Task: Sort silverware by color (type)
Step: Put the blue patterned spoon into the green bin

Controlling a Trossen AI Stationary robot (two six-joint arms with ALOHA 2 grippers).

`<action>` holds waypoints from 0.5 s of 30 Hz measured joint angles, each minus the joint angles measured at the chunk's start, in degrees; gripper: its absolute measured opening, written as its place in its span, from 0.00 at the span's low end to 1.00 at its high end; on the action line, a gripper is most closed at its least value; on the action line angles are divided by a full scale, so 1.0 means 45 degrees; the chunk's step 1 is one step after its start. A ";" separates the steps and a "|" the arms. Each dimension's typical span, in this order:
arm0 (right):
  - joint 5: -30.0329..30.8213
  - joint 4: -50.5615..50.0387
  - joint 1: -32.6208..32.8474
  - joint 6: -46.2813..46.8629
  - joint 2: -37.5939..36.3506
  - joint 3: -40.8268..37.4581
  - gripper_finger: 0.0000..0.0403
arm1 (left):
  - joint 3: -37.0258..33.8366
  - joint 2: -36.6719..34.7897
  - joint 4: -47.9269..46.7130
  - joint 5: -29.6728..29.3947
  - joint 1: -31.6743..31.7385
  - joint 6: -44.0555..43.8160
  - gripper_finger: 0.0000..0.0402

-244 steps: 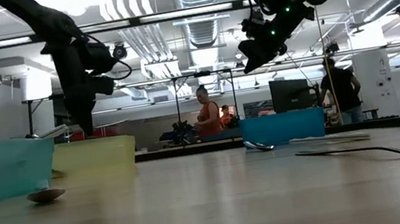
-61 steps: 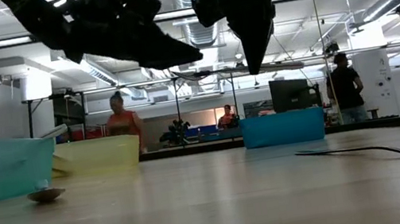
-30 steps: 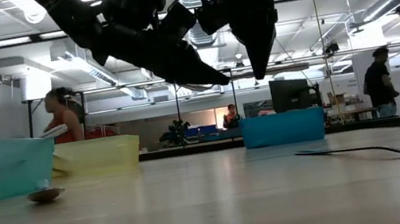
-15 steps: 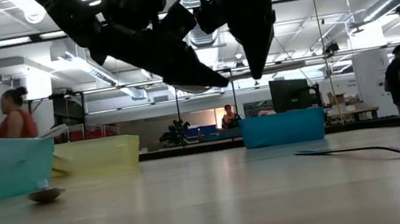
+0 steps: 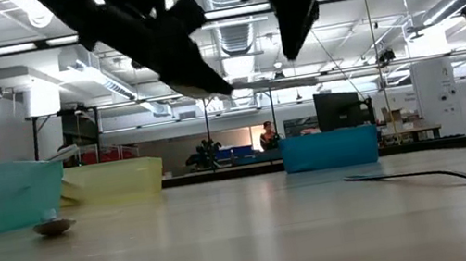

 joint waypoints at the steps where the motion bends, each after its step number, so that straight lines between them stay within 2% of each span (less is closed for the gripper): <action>1: 0.0012 0.0004 0.0000 -0.0034 -0.0235 0.0000 0.43 | -0.0046 -0.0333 -0.0462 -0.0058 -0.0020 -0.0192 0.00; 4: 0.0062 0.0245 0.0000 -0.0418 -0.1031 -0.0014 0.43 | -0.0249 -0.1543 -0.2040 -0.0482 -0.0202 -0.0871 0.00; 8: 0.0447 0.1916 0.0000 -0.1333 -0.2220 -0.0358 0.44 | -0.0692 -0.3587 -0.3989 -0.1364 -0.0834 -0.1967 0.00; 15: 0.0355 0.6599 0.0053 -0.2474 -0.4145 -0.2813 0.44 | -0.2465 -0.7517 -0.3994 -0.5087 -0.3497 -0.3557 0.00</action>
